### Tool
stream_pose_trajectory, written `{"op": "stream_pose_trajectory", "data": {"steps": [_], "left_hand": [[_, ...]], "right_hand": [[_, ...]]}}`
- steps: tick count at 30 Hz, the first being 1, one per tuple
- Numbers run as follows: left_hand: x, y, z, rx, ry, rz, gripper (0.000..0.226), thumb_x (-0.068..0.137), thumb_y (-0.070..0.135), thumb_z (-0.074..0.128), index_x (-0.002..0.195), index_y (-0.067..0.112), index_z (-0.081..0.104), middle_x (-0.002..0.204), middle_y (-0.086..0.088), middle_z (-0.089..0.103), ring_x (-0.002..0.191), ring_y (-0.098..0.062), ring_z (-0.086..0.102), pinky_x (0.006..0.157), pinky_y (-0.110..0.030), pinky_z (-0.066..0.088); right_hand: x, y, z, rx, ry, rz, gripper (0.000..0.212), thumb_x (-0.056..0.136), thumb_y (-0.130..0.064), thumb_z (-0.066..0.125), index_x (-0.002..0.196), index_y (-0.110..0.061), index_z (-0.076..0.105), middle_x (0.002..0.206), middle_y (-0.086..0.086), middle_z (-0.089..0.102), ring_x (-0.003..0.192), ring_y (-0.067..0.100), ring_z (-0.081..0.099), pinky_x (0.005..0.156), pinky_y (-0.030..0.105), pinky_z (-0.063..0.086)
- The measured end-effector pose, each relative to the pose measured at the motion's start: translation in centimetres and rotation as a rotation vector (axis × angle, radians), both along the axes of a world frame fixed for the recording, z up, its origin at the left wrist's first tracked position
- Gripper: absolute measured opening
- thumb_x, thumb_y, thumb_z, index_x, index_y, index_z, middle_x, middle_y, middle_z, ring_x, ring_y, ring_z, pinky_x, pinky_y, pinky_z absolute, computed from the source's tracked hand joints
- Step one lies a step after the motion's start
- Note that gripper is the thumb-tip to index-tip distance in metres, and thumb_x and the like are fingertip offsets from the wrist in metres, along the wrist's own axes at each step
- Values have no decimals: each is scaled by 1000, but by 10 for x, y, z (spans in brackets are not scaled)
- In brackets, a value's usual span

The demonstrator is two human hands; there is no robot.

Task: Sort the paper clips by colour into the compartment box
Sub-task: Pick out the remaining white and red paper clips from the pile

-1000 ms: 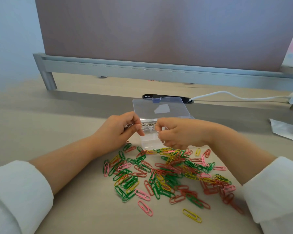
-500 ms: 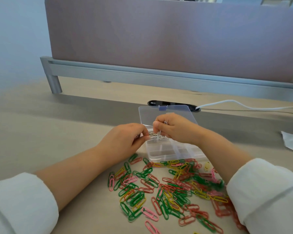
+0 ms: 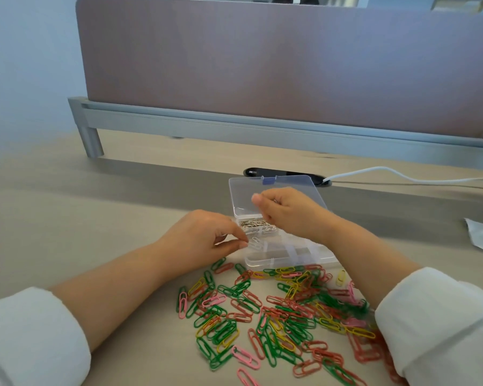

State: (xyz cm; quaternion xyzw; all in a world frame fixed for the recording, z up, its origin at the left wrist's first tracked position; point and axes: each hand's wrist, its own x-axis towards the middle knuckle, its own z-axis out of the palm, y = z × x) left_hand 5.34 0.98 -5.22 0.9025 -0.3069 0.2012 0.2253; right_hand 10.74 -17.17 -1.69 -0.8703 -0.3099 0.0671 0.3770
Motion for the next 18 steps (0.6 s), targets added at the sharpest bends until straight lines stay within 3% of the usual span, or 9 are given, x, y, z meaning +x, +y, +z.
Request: {"op": "stream_pose_trajectory", "data": {"steps": [3,5,7,10,14,18], "left_hand": [[-1,1,4,26,24,-62,27,81,39,53,83,23,74,63,16,60,56,3,42,52,-6,31],[-1,3,5,63,45,-93,28,82,38,53,85,22,75,59,11,60,55,-1,44,51,-6,29],[-2,5,6,92,62,-113,27,82,38,54,87,22,75,56,11,57,57,-4,47,52,-4,29],[-2,5,8,81,81,-126,26,83,37,55,88,22,75,56,21,41,56,5,42,57,5,26],[-2,5,7,86,74,-124,27,82,39,55,87,22,75,57,18,53,57,9,39,59,8,25],[-1,5,7,66,68,-137,25,82,37,56,85,21,76,58,22,43,56,8,38,58,8,24]], "right_hand": [[0,13,3,341,255,-7,52,98,-37,33,53,-10,35,49,3,33,36,6,26,38,14,26],[0,21,-1,440,302,-11,54,98,-37,34,51,-9,36,50,5,37,35,7,28,37,14,27],[-1,25,-7,454,270,-20,52,97,-35,36,52,-10,40,50,2,44,35,7,32,38,15,31],[-2,24,-14,438,230,-20,43,98,-26,39,60,-10,52,54,-1,54,39,6,47,43,15,41],[-2,23,-16,442,250,15,26,100,-10,35,87,-15,58,67,2,61,53,5,61,55,16,51],[-1,20,-15,433,232,15,22,99,-8,38,94,-15,59,67,1,62,55,7,63,58,18,53]]}}
